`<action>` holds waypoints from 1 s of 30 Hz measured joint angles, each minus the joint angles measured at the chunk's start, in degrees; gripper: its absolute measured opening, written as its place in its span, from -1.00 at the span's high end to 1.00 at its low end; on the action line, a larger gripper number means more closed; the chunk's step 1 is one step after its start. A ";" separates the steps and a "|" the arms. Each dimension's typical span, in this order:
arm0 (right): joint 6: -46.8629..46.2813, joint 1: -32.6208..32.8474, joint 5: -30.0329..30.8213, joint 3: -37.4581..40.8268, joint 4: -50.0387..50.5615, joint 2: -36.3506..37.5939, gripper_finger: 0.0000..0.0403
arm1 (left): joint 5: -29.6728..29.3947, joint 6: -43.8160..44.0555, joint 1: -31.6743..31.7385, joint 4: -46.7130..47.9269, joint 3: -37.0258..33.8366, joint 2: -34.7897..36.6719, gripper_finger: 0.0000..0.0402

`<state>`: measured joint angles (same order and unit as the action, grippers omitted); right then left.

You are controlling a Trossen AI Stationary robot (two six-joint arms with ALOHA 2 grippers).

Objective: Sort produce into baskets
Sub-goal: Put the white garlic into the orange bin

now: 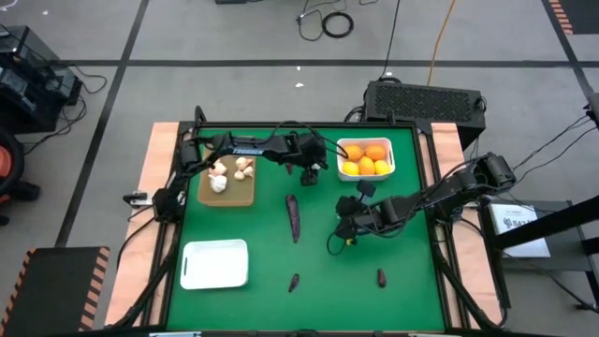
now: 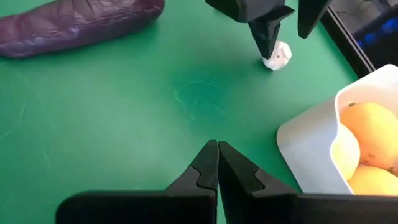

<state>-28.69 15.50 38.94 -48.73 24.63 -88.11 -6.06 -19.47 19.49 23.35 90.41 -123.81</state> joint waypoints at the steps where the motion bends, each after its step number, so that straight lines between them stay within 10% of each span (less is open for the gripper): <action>1: 0.00 -0.15 0.02 0.00 -0.06 0.00 1.00 | -0.11 -0.39 0.00 -0.01 0.00 0.00 -0.47; 30: 2.14 -0.54 0.00 0.04 -2.17 0.00 1.00 | 0.10 -3.75 -0.17 0.72 0.00 0.00 0.54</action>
<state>-26.55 14.96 38.94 -48.69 22.46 -88.12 -5.96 -23.22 19.31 24.08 90.41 -123.81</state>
